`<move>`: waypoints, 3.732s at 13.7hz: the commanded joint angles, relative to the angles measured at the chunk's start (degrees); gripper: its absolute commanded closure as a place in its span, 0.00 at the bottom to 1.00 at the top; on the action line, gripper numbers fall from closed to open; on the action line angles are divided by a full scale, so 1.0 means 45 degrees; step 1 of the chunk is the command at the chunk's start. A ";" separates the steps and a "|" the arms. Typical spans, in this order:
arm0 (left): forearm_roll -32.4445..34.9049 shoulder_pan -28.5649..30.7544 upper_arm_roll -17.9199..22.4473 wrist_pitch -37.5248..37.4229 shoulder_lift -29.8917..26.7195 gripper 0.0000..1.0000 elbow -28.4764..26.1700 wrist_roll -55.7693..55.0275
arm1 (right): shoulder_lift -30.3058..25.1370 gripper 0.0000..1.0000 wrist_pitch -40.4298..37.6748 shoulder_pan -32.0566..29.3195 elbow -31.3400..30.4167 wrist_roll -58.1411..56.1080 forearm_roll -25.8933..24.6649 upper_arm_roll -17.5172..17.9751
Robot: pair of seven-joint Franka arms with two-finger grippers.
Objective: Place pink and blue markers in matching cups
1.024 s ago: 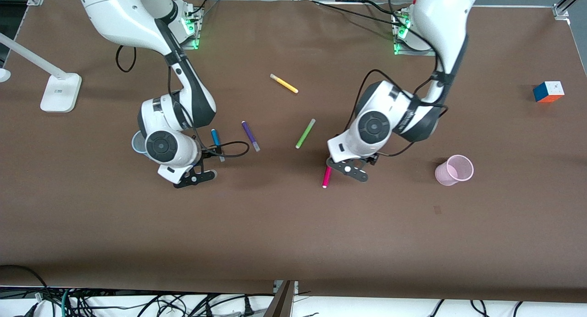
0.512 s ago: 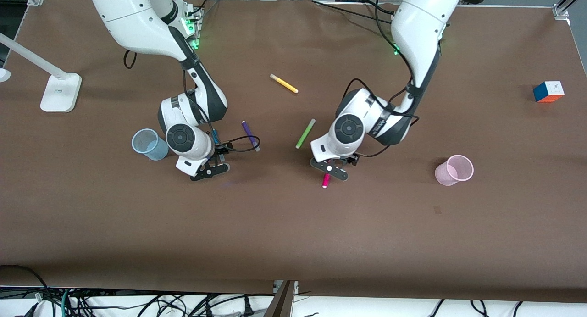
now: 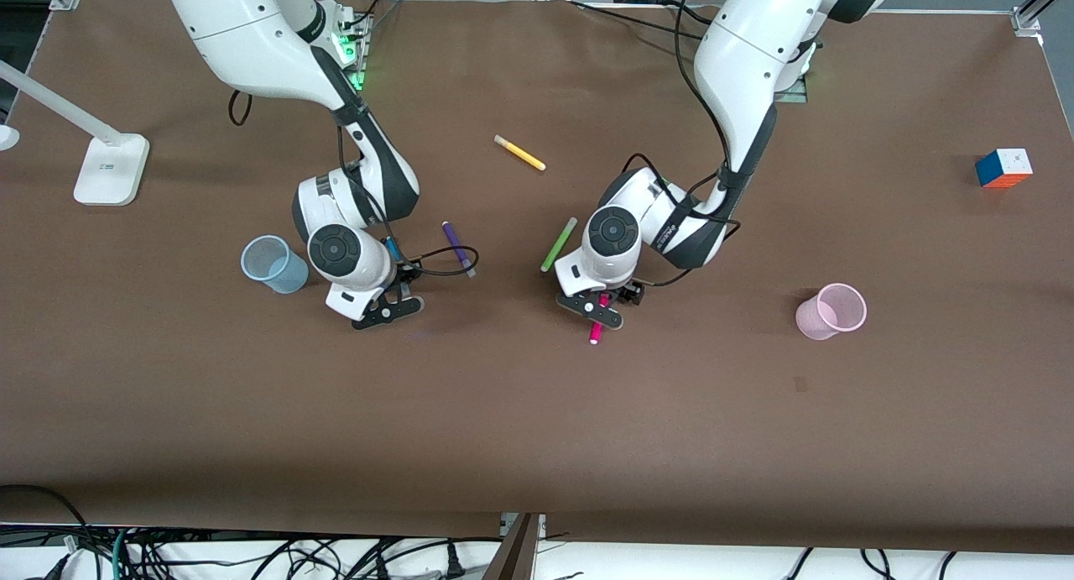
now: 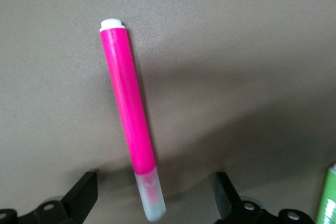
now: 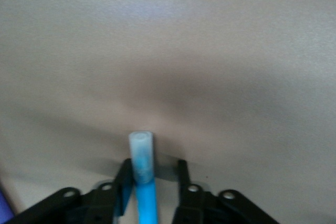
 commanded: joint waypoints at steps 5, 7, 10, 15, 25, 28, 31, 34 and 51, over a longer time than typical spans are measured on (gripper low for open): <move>0.0325 -0.0083 0.0131 -0.0288 -0.0076 0.97 0.0186 -0.0147 | -0.0897 1.00 0.0018 -0.0013 0.0070 -0.2654 0.0219 -0.0137; 0.0325 -0.0005 0.0131 -0.0502 -0.0192 0.99 0.0186 -0.0127 | -0.1989 1.00 -0.0954 -0.0131 0.0089 -0.3658 0.0220 -0.0488; 0.0325 0.0189 0.0209 -0.1437 -0.0757 0.99 0.0303 0.0612 | -0.3339 1.00 -0.2051 -0.0189 0.0089 -0.5973 0.0239 -0.1093; 0.0324 0.2003 0.0209 -0.3955 -0.2436 0.99 0.0518 0.2720 | -0.4650 1.00 -0.3399 -0.0189 -0.0105 -1.2046 0.1914 -0.2653; 0.4730 0.4856 0.0580 -0.9779 -0.2927 0.97 0.1964 0.8322 | -0.4458 1.00 -0.4884 -0.0889 -0.2175 -2.4764 0.9123 -0.5880; 0.6939 0.5423 0.0581 -0.9840 -0.2752 0.96 0.1847 1.0804 | -0.3697 1.00 -0.5859 -0.1730 -0.2176 -2.7267 1.0296 -0.5880; 0.8174 0.5484 0.0580 -0.9860 -0.2421 0.94 0.1439 1.1474 | -0.3402 1.00 -0.6329 -0.2122 -0.2176 -2.8153 1.0591 -0.5880; 0.8138 0.5347 0.0464 -0.9918 -0.2477 0.92 0.0307 1.1475 | -0.3440 0.00 -0.6428 -0.2298 -0.2059 -2.7571 1.0611 -0.5880; 0.1468 0.6399 0.0600 -1.0228 -0.5616 0.00 0.1456 0.9430 | -0.4043 0.00 -1.1309 0.1258 0.4776 -0.0420 0.2761 -0.5666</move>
